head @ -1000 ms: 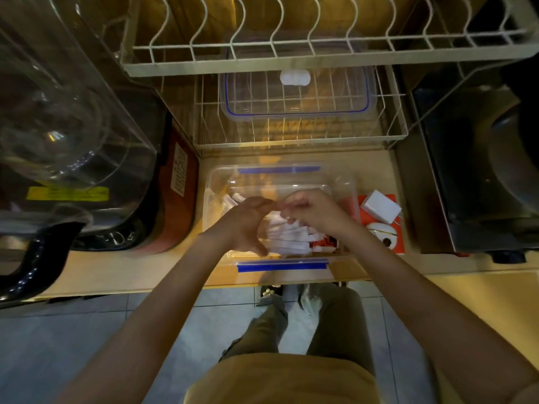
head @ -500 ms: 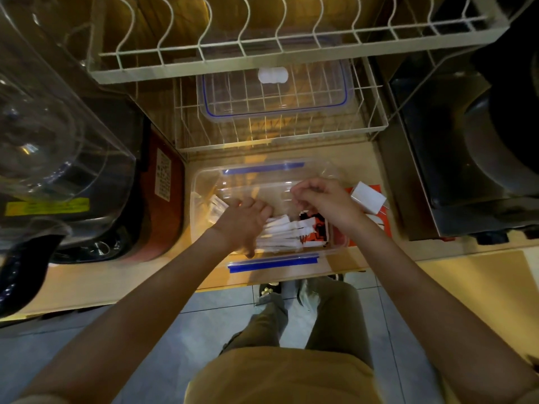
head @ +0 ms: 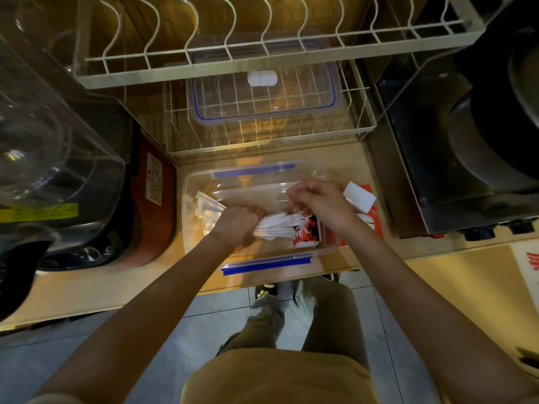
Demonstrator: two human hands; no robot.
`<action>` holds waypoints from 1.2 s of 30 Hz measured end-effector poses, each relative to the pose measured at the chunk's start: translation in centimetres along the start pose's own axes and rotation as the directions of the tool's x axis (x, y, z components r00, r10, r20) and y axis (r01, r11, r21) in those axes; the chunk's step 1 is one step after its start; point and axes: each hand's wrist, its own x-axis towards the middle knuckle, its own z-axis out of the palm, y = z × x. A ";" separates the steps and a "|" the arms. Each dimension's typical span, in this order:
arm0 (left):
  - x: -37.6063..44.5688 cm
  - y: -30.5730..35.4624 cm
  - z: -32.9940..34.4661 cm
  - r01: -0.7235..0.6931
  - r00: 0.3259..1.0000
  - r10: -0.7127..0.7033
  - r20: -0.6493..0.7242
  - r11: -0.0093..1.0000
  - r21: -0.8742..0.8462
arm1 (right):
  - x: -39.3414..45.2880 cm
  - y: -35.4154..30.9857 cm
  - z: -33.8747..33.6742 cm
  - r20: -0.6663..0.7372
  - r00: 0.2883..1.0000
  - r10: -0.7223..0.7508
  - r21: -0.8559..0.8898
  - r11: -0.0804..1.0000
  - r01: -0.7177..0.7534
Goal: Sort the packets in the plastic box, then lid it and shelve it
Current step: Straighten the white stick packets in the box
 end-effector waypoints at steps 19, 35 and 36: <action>-2.7 0.6 -4.4 -0.068 0.912 -0.376 -0.166 0.260 -0.963 | -1.4 -3.3 -1.2 0.252 0.963 -0.091 0.344 0.939 -0.002; -1.0 0.3 -2.0 -0.253 0.879 -0.404 -0.251 0.051 -0.966 | 0.4 -2.3 6.8 -0.009 0.992 -0.128 0.137 0.982 0.128; -0.8 0.2 -1.4 -0.231 0.888 -0.396 -0.234 0.056 -0.971 | 0.4 -2.0 7.0 -0.030 0.992 -0.120 0.134 0.983 0.123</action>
